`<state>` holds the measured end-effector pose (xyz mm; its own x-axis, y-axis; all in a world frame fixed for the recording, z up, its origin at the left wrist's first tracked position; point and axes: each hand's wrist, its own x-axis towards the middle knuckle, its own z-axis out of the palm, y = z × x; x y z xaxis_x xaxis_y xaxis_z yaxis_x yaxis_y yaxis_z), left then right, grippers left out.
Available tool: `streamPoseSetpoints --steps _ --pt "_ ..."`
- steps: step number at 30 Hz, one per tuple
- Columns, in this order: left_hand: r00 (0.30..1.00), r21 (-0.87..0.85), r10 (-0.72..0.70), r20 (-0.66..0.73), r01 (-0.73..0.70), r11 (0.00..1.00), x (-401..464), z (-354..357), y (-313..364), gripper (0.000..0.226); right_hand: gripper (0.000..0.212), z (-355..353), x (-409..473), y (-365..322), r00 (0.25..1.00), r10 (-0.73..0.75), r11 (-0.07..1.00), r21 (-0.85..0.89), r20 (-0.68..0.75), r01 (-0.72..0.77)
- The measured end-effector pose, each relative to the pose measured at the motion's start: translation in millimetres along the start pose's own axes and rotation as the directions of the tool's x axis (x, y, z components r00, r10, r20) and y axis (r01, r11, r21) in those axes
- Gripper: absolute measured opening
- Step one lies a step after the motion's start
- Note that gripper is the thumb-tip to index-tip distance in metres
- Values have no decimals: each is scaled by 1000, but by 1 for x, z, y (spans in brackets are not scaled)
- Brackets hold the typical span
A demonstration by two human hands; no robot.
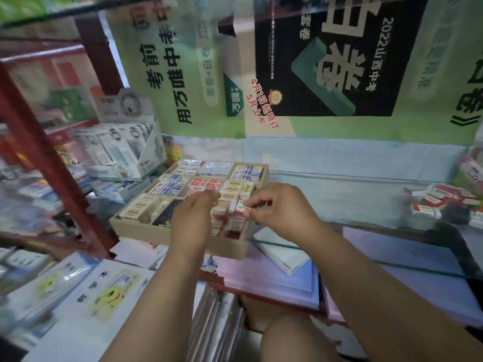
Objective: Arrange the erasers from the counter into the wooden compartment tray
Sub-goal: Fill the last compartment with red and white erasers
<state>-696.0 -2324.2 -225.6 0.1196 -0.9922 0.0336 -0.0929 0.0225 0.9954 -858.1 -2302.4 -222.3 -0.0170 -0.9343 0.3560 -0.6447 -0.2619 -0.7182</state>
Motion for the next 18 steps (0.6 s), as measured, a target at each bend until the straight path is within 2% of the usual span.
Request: streamPoseSetpoints --steps 2,4,8,12,15,18 --pt "999 164 54 -10 -51 985 4 -14 -8 43 17 5 5 -4 992 79 997 12 98 -80" --pt "998 272 68 4 -66 960 5 -23 -18 56 15 10 10 -9 978 104 993 -76 182 -91" --pt "997 324 59 44 -70 943 5 -29 -29 56 14 24 26 -21 948 113 931 -365 296 3" --pt "996 401 54 75 -80 913 7 -32 -32 62 11 37 40 -35 908 165 788 -605 384 113" --pt "996 407 41 84 -72 911 10 -33 -33 63 29 47 43 -34 895 173 728 -666 410 165" --pt "995 400 49 90 -81 913 11 -34 -35 64 13 54 42 -24 882 167 725 -662 440 192"
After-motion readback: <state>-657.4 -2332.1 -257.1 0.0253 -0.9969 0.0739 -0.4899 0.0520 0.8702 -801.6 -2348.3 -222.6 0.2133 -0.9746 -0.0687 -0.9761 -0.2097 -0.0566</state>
